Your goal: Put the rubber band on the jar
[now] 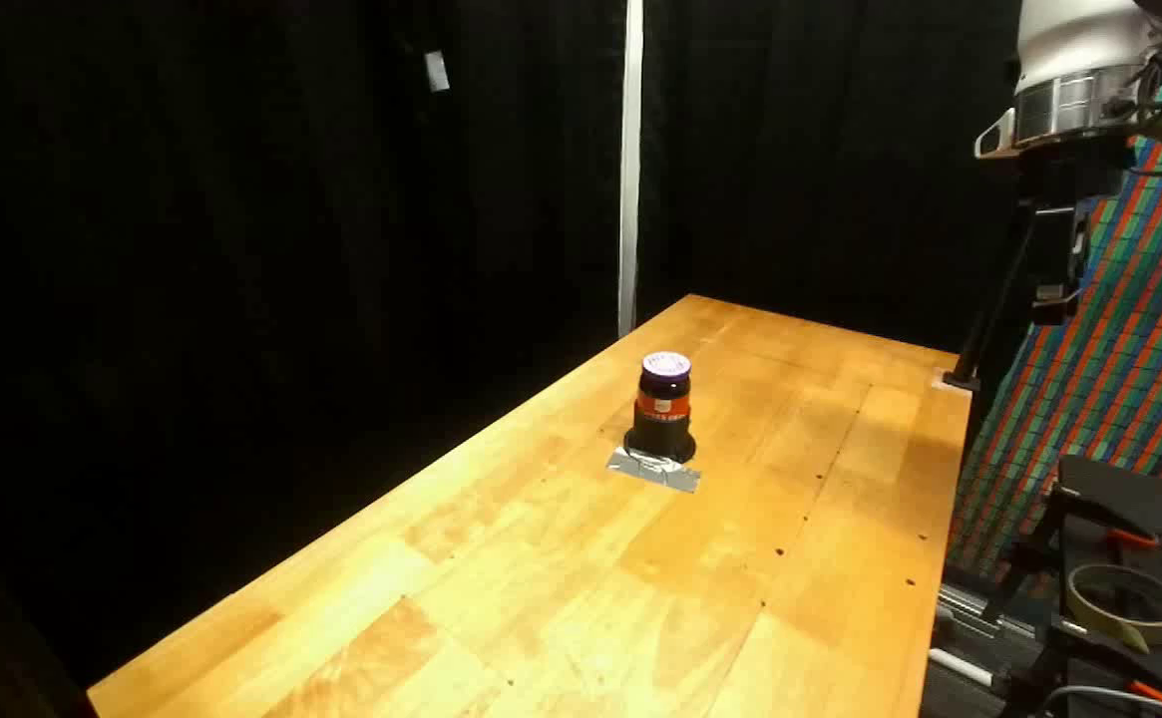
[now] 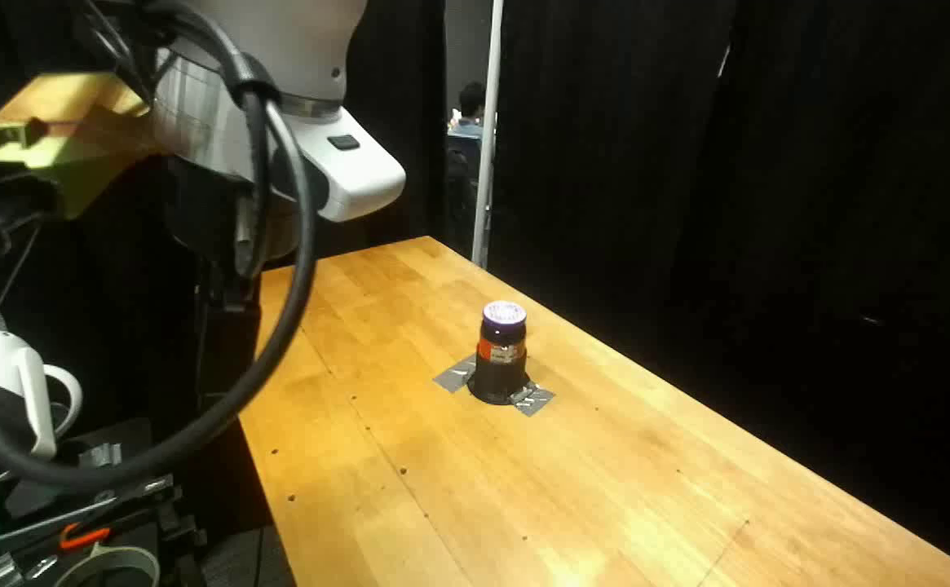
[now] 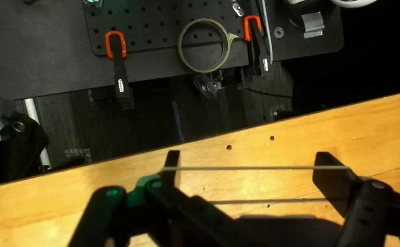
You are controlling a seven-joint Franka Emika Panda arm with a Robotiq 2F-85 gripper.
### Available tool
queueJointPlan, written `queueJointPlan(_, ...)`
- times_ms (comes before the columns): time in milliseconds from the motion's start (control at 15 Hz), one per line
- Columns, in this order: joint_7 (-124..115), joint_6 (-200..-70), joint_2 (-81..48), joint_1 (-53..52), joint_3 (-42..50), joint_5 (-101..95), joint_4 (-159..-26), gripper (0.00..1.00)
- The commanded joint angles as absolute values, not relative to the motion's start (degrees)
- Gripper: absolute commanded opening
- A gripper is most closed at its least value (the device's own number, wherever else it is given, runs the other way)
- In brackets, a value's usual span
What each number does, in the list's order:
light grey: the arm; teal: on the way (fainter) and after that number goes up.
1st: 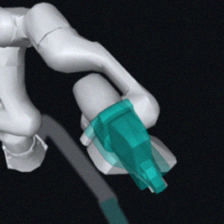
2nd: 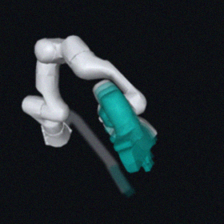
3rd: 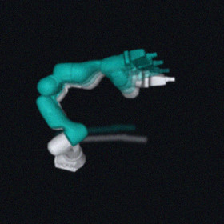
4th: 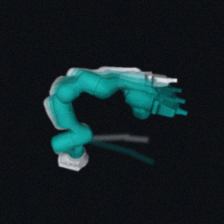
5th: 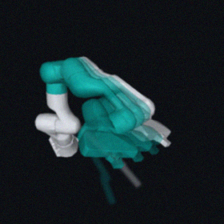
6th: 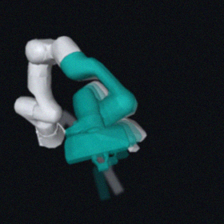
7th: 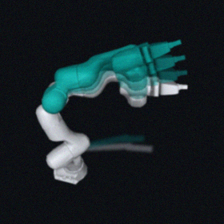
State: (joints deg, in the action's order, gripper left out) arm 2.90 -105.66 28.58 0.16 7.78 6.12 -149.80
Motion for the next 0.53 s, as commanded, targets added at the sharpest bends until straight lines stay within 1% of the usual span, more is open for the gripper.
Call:
queueJointPlan(0,3.4,-105.5,28.5,1.4,6.6,6.6,-149.6,1.0)
queueJointPlan(267,3.4,-105.5,28.5,1.4,6.6,6.6,-149.6,1.0)
queueJointPlan(467,6.2,-107.7,25.6,0.9,7.3,6.5,-147.8,1.0)
